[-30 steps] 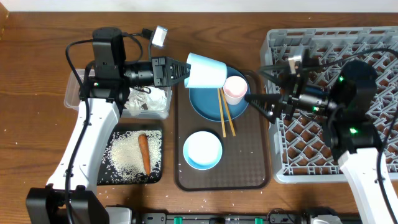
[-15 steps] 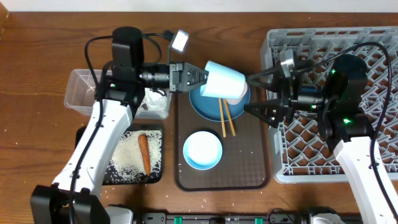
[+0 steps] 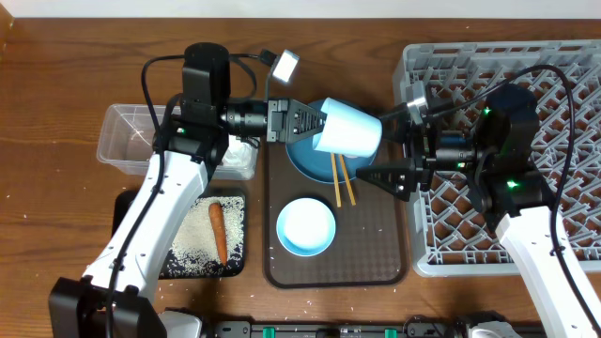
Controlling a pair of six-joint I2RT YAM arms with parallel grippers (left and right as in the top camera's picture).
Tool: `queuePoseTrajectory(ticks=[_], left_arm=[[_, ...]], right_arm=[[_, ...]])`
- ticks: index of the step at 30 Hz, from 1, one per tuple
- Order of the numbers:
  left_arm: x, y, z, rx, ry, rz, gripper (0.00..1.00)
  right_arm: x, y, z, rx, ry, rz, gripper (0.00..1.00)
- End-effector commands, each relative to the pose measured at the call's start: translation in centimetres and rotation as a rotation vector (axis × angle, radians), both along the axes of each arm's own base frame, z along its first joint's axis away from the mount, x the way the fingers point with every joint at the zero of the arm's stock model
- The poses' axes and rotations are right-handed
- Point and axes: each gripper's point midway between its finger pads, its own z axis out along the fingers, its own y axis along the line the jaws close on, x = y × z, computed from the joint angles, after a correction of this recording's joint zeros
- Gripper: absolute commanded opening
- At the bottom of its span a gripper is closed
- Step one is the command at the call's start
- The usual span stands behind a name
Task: Sort waste into correct bins and load items into the dishwasher rack
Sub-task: 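Hold the cup out and grasp it with the right gripper, then carry the light-blue cup with the right gripper into the dish rack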
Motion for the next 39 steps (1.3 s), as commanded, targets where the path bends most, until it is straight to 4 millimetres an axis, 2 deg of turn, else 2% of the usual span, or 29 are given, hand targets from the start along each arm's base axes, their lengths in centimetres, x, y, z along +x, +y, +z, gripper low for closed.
queuePoseTrajectory(ticks=[1,6,9,12,18,22,25,27,33,39], left_arm=[[-0.5,-0.4,0.6,-0.008,-0.028,-0.021,0.06],[-0.7,-0.7,0.5,-0.007,-0.045,-0.031,0.07],[-0.7,-0.7,0.5,-0.007,-0.045,-0.031,0.07],[-0.7,-0.6,0.5,-0.007,-0.043,-0.031,0.07],[-0.8,-0.6,0.2,-0.003,-0.041,-0.033,0.08],[-0.9,-0.6,-0.1,0.004,-0.046,-0.037,0.16],[-1.0,-0.6,-0.2,0.005,-0.04,-0.037,0.17],[-1.0,-0.6,-0.2,0.006,-0.04,-0.036,0.23],[-1.0,-0.6,-0.2,0.005,-0.068,-0.04,0.24],[-1.0,-0.6,-0.2,0.004,-0.097,-0.042,0.39]], right_arm=[[-0.1,0.2,0.4,0.002,-0.041,0.011,0.96],[-0.1,0.2,0.5,0.002,-0.042,0.011,0.84],[-0.1,0.2,0.6,0.004,-0.054,0.011,0.82],[0.0,0.2,0.7,0.006,-0.064,0.009,0.73],[0.3,-0.3,0.7,0.005,-0.063,-0.008,0.66],[0.4,-0.4,0.7,0.005,-0.063,-0.01,0.63],[0.4,-0.4,0.7,0.005,-0.063,-0.011,0.59],[0.4,-0.4,0.7,0.005,-0.064,-0.011,0.58],[1.1,-1.2,0.7,0.004,-0.062,-0.043,0.54],[1.4,-2.5,0.8,0.013,-0.057,-0.058,0.55]])
